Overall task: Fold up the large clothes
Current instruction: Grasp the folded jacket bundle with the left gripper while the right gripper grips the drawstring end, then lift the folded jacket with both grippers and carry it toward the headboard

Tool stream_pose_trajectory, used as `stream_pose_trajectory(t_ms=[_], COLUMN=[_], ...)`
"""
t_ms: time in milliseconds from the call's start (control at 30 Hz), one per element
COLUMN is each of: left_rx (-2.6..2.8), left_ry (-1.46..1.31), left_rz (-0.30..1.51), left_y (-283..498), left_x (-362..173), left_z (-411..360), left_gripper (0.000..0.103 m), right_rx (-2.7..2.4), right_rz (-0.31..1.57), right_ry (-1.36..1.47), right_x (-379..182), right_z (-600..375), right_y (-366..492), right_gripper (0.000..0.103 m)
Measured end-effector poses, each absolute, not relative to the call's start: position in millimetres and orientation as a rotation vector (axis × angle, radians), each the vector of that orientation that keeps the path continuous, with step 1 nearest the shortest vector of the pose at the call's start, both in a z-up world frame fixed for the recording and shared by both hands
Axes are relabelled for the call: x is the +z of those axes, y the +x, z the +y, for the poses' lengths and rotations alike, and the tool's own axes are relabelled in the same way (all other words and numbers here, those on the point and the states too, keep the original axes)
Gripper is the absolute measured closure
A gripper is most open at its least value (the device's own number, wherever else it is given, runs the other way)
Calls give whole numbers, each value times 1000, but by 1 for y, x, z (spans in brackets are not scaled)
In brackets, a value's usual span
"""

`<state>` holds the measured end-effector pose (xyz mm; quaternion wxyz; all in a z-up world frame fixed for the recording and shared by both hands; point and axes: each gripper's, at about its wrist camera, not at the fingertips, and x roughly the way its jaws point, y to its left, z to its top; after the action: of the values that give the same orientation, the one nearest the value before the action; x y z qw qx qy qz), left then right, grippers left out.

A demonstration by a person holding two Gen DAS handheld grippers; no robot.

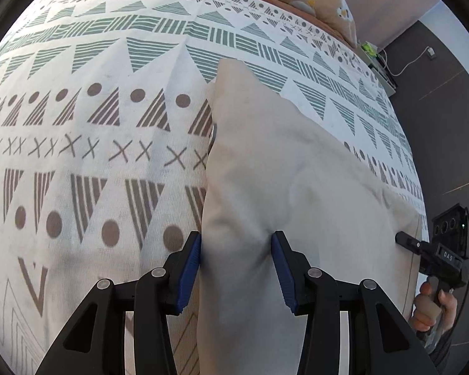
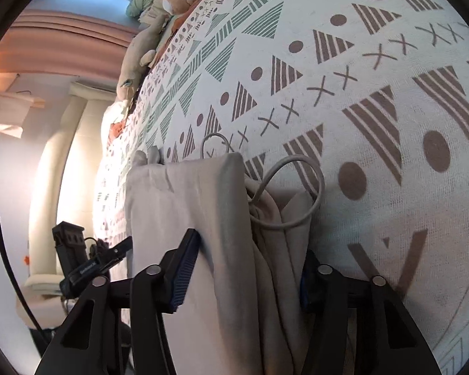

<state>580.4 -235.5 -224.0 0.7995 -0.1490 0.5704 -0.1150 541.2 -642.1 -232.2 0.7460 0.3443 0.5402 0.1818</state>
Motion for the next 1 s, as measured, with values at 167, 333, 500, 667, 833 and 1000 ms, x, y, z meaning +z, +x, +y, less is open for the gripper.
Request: stream_pose_trajectory(t_ms=[167,333,500,667,833,1000], left_rx=[-259,-253,-267,-297,-338,-366], left_ry=[-225,-227,-233,-239,-280,-303], left_rz=[1209,1168,1111,1056,980,898], left_y=[585,576,562,546,523,492], left_x=[-221,-203,-171,-138,-108,-78], left_z=[-249,-253,-249,-248,-238,-222], left_gripper=[71,86,89,90,91,91], right_rx=[353,276,198,124,77,59], right_rz=[1145,1086,1007,942,869,749], right_ry=[689,624,588,543,492,397], right_x=[-216,-185,-150,-117,-83,-46], right_z=[-638,-626,-610,-598,-580,-550], right_y=[531,513,488,463,434,395], right_gripper=[79,84,85,85,85,85])
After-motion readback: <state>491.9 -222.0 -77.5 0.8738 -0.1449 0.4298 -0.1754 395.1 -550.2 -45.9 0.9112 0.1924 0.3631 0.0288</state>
